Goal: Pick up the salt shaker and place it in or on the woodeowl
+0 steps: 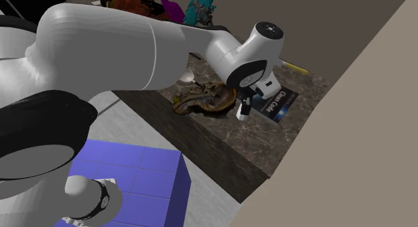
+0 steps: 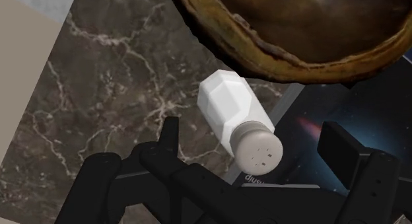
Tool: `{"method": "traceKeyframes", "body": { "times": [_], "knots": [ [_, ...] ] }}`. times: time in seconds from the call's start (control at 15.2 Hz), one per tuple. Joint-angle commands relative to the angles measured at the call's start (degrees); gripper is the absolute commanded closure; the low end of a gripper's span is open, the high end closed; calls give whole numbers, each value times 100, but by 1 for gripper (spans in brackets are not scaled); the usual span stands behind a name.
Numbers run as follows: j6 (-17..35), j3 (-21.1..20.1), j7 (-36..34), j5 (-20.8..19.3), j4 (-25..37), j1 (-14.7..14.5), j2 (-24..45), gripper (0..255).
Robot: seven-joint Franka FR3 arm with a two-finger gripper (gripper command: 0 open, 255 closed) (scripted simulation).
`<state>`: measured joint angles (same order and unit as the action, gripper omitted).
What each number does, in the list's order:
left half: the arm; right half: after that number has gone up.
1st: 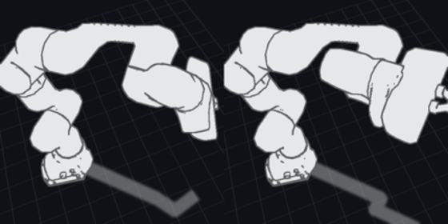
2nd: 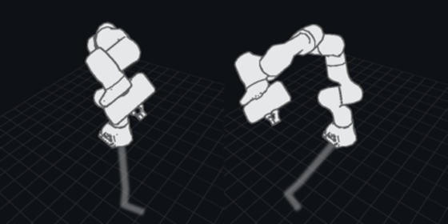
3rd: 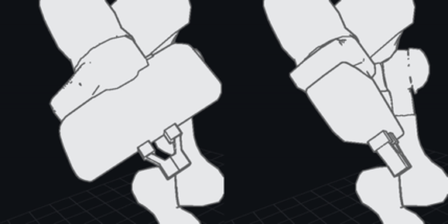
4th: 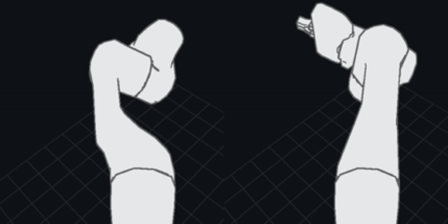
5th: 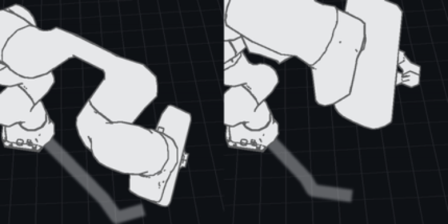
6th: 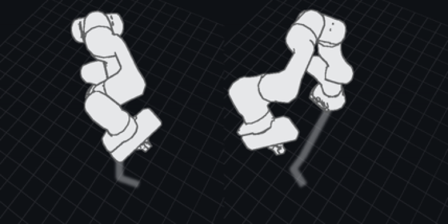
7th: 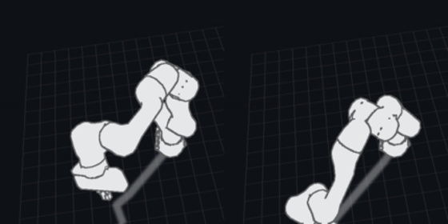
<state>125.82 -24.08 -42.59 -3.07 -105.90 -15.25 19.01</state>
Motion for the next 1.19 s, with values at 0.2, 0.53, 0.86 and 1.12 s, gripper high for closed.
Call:
{"method": "traceKeyframes", "body": {
  "times": [0.2, 0.53, 0.86, 1.12],
  "knots": [
    [0, 0, 0, 0, 0, 0, 0, 255],
    [1, 0, -1, 0, -1, -1, 1, 255],
    [-197, -21, 18, 48, 102, 17, -103, 255],
    [-467, -44, 38, 105, 256, 35, -228, 255]
  ]
}}
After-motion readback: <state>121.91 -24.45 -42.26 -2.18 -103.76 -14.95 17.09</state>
